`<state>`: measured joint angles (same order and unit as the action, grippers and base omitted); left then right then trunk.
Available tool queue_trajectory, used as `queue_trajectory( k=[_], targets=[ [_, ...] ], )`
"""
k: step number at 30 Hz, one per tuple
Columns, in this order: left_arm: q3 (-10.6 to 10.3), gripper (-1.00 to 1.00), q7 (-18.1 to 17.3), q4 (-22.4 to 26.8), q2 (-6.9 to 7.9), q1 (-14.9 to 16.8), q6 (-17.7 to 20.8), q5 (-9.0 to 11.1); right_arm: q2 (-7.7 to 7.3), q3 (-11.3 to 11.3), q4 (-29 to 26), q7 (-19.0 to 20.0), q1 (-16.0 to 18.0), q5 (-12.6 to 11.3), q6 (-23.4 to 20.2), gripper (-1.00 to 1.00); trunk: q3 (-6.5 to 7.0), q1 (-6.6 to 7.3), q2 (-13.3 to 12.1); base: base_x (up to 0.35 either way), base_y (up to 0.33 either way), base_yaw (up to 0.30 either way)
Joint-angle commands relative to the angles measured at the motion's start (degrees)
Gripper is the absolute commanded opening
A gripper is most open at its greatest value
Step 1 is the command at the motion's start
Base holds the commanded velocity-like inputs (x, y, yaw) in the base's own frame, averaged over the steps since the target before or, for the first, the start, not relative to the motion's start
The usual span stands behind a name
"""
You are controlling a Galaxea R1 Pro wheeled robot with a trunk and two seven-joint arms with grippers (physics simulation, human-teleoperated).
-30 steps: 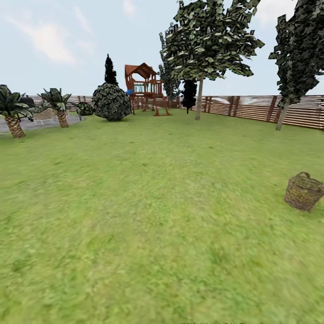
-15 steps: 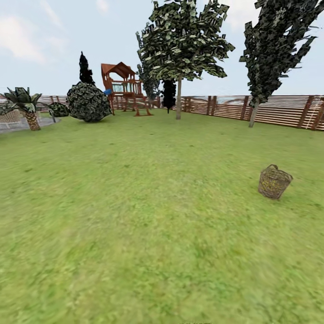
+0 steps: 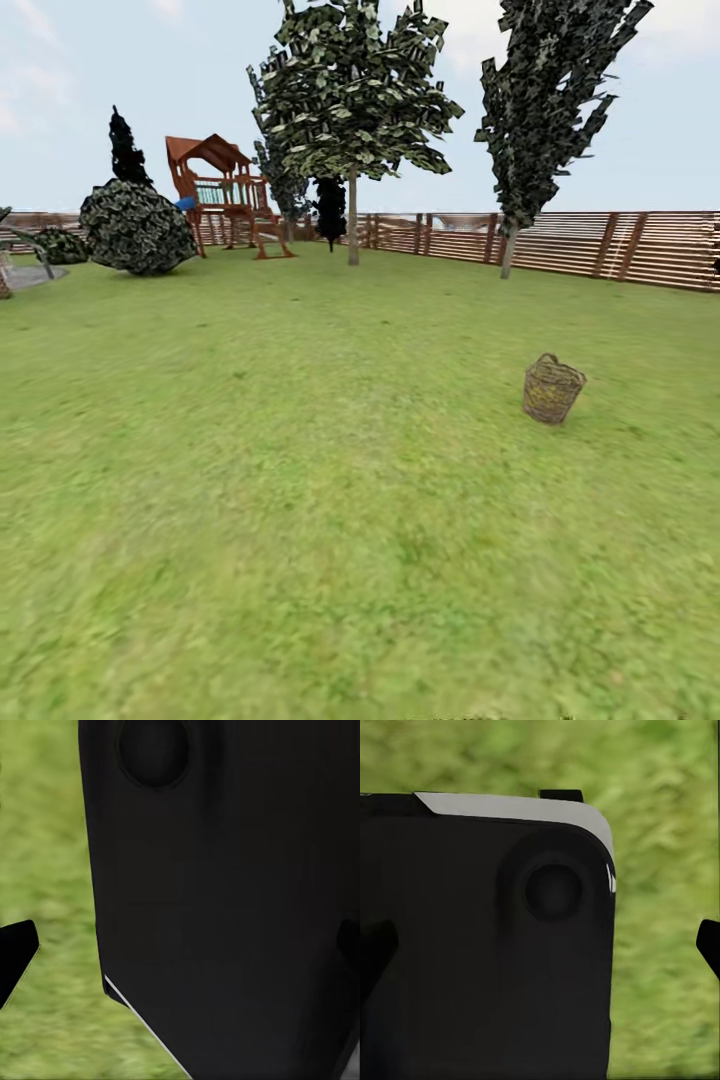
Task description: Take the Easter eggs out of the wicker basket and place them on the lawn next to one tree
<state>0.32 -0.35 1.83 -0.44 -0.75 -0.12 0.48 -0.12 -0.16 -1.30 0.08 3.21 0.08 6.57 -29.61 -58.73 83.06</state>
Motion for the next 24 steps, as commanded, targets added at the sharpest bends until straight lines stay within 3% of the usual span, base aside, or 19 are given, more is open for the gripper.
queue_trajectory(
  k=[1,14,24],
  targets=[
    [0.04,1.0,-0.06,0.12,0.0,-0.05,-0.03,0.05,-0.02,-0.03,0.04,0.01,0.04,0.01,0.22,1.0,-0.04,0.0,0.02,0.0,0.0,-0.286],
    [-0.01,1.0,-0.09,0.17,-0.03,-0.05,-0.21,-0.02,-0.57,-0.19,-0.47,-0.08,0.04,-0.32,0.29,1.0,-0.04,0.0,0.02,0.0,0.0,-0.286],
    [0.11,1.0,-0.03,0.56,0.25,-0.05,-0.23,0.01,-1.55,-0.15,-5.96,-0.39,0.13,-0.25,0.1,1.0,-0.29,0.0,0.02,0.0,0.0,-0.236]
  ],
)
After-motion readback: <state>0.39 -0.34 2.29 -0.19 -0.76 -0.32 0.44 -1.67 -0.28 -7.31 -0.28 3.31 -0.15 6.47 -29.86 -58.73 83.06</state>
